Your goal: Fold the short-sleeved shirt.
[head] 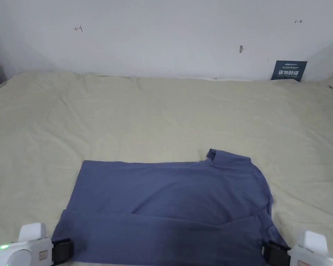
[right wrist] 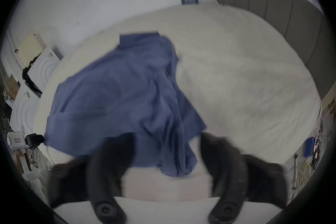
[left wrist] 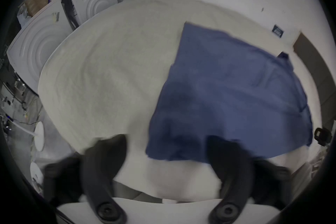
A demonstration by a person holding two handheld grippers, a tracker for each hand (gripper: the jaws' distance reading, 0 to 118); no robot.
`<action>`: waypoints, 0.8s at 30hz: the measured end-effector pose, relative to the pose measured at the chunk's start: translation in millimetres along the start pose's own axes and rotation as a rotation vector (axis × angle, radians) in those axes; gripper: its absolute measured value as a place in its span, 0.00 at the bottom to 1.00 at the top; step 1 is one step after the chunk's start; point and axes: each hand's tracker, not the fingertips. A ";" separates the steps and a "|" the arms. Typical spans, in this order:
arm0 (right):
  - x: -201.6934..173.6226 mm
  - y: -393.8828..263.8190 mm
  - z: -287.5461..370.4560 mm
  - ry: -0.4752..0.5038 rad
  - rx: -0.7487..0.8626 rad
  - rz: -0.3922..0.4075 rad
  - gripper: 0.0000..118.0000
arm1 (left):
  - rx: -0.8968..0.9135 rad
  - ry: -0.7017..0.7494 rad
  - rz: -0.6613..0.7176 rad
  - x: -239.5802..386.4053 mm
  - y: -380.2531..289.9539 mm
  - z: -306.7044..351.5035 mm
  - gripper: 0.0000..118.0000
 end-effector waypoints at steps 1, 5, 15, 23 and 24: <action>-4.3 10.5 11.3 0.014 0.046 0.002 0.87 | 0.058 -0.029 0.015 3.4 6.2 13.4 0.95; -27.8 54.5 62.9 0.059 0.265 0.040 0.92 | 0.284 -0.075 0.032 28.0 39.8 73.0 0.94; -92.8 86.2 142.5 -0.009 0.692 0.217 0.87 | 0.780 -0.108 -0.021 99.7 72.0 162.8 0.88; -106.2 74.4 146.6 -0.083 0.778 0.280 0.02 | 0.838 -0.098 -0.122 120.2 64.7 166.9 0.00; -106.2 74.6 145.8 -0.076 0.776 0.280 0.02 | 0.828 -0.112 -0.128 119.7 64.6 166.4 0.00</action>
